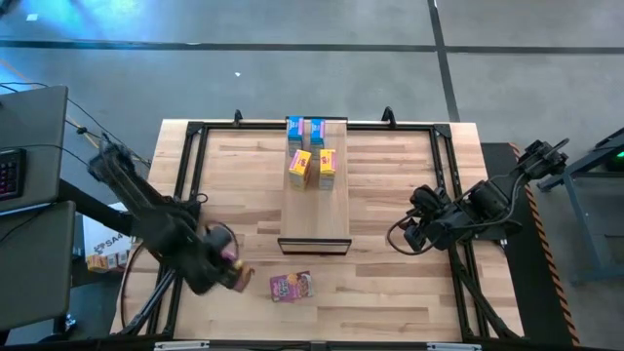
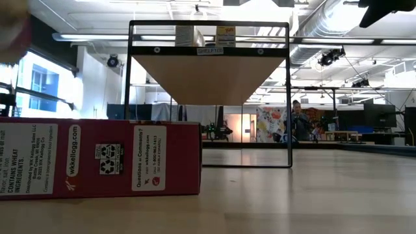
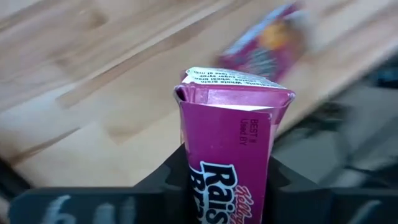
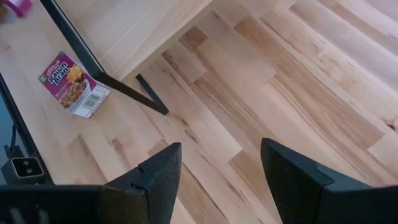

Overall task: Stack cereal on shelf
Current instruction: Put the left purple cereal box on the shelf

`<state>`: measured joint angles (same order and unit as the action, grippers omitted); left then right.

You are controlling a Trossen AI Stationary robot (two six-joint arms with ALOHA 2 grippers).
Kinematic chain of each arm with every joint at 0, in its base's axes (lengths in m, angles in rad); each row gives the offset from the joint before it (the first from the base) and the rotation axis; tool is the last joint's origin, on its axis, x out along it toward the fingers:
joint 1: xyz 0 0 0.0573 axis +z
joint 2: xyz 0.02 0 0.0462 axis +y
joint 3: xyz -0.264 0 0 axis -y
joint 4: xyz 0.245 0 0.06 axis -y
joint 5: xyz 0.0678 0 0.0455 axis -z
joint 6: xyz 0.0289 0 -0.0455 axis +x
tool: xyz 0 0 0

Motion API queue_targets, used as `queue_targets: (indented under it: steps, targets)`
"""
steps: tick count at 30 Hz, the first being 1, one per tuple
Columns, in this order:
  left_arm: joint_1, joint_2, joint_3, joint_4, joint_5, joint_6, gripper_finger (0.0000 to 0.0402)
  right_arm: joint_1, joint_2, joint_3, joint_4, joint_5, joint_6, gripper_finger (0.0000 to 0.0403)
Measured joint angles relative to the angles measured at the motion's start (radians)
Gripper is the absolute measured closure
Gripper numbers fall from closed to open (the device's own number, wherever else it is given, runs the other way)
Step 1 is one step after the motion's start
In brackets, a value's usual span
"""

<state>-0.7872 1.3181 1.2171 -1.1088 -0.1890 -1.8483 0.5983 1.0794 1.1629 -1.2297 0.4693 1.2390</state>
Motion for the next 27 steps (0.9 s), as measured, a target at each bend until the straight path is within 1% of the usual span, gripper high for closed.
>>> queue_targets:
  steps: [2,4,6,9,11,13,15,17,22,27]
  targets:
    - [0.019,-0.086,0.002,0.004,-0.06,0.003,0.0315,0.0,0.0,0.0,0.0,0.013,0.002,0.0192]
    - [0.048,-0.152,0.026,0.001,-0.147,0.036,0.031,0.0,0.0,0.0,0.0,0.032,0.013,0.0192]
    - [0.097,-0.195,0.076,0.004,-0.22,0.117,0.0309,0.0,0.0,0.0,0.0,0.045,0.017,0.0192]
    - [0.205,-0.204,0.177,0.002,-0.267,0.302,0.031,0.0,0.0,0.0,0.0,0.046,0.017,0.0192]
    - [0.287,-0.184,0.234,-0.001,-0.264,0.407,0.0312,-0.003,0.0,0.0,0.0,0.048,0.017,0.0192]
    - [0.369,-0.154,0.275,0.002,-0.233,0.5,0.0313,-0.003,0.0,0.0,0.0,0.055,0.017,0.0192]
    - [0.433,-0.112,0.297,-0.002,-0.186,0.565,0.0313,-0.003,0.0,0.0,0.001,0.064,0.017,0.0192]
    - [0.471,-0.07,0.302,-0.001,-0.159,0.6,0.0314,-0.003,0.0,0.0,0.0,0.075,0.017,0.0192]
    - [0.482,0.02,0.302,-0.003,-0.157,0.626,0.0314,-0.003,0.0,0.0,0.0,0.081,0.017,0.0192]
    - [0.475,0.081,0.302,-0.002,-0.157,0.636,0.0306,-0.003,0.0,0.0,0.0,0.101,0.017,0.0192]
